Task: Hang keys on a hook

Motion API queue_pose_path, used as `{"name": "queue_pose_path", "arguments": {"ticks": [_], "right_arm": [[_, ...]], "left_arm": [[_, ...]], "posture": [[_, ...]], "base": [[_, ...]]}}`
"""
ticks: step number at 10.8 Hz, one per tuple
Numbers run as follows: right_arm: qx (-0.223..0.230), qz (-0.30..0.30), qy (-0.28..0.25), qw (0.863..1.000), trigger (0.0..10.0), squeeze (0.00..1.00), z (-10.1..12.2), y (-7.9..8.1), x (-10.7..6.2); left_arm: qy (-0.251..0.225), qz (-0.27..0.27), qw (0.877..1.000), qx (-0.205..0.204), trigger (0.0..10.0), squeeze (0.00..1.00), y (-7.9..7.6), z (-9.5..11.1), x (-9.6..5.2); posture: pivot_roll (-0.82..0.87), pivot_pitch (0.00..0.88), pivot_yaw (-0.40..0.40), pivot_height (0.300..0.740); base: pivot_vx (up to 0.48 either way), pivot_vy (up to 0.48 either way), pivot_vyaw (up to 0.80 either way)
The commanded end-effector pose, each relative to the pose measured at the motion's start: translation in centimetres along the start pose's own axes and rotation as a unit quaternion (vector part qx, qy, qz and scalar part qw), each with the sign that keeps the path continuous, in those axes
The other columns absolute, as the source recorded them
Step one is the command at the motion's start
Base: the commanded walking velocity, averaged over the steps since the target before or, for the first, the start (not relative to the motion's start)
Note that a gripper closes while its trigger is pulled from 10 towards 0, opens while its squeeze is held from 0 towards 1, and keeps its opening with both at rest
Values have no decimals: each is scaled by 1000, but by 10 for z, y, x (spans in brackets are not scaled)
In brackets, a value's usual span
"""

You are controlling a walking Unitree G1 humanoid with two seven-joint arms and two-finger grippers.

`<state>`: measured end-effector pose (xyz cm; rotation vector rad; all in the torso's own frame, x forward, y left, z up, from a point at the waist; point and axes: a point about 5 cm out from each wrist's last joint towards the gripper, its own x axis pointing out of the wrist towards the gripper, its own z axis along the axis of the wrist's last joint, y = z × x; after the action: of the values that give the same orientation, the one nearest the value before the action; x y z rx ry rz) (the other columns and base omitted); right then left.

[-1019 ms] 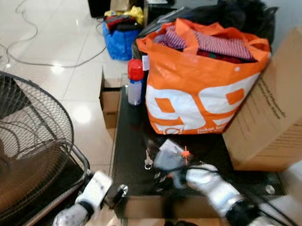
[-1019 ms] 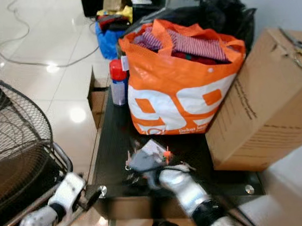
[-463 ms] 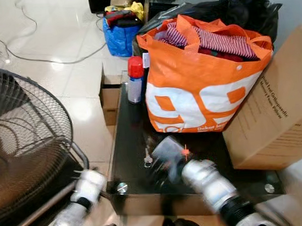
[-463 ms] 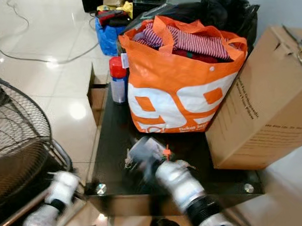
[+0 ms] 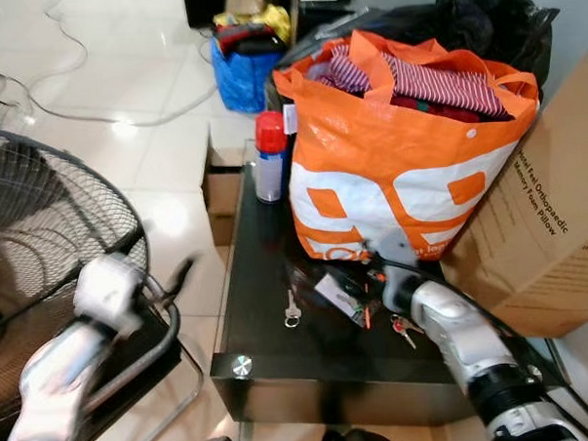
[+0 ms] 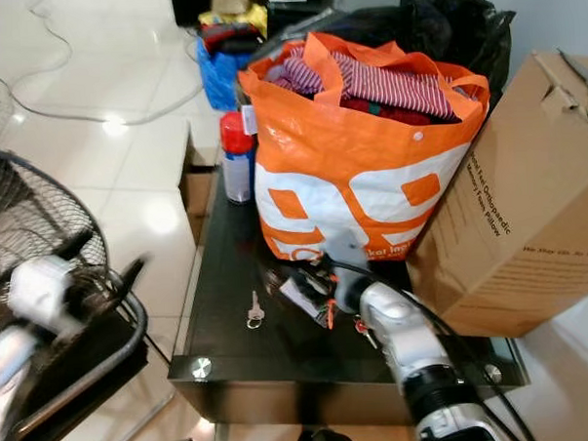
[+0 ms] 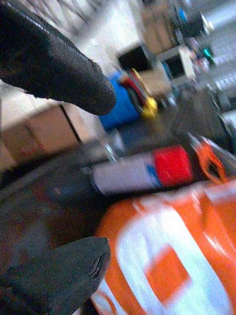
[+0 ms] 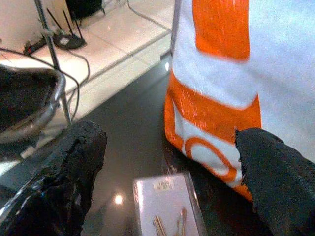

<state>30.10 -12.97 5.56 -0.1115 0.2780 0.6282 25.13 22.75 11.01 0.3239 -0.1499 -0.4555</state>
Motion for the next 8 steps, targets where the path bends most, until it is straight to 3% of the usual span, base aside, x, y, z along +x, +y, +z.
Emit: {"name": "queue_pose_path", "arguments": {"ticks": [1,2,4,5,6,7,8], "right_arm": [[0,-14,16,1000,10000,0,-6,-6,-7],[-5,-20,28,999,10000,0,-9,-5,-7],[-2,-35,53,998,10000,0,-21,1,-8],[1,-34,54,998,10000,0,-22,6,-10],[12,-33,46,998,10000,0,-20,12,-15],[13,-44,46,998,10000,0,-23,11,-18],[23,-72,45,996,10000,0,-26,5,-24]], "left_arm": [[-11,-33,999,-6,10000,0,-8,18,11],[-17,-70,997,-10,10000,0,-17,41,20],[-5,-125,992,-2,10000,0,-27,56,29],[-6,-138,990,-5,10000,24,-25,62,31],[32,-154,987,-27,10000,43,-20,69,36],[51,-128,990,-31,10000,27,-19,69,41],[112,-95,988,-54,10000,0,-24,60,46]], "posture": [[94,18,-72,740],[98,11,-83,740],[86,0,-99,740],[78,0,-99,740],[70,0,-84,740],[65,0,-71,740],[47,0,-35,740]], "base": [[0,0,0],[0,0,0],[0,0,0],[0,0,0],[0,0,0],[0,0,0],[0,0,0]]}}
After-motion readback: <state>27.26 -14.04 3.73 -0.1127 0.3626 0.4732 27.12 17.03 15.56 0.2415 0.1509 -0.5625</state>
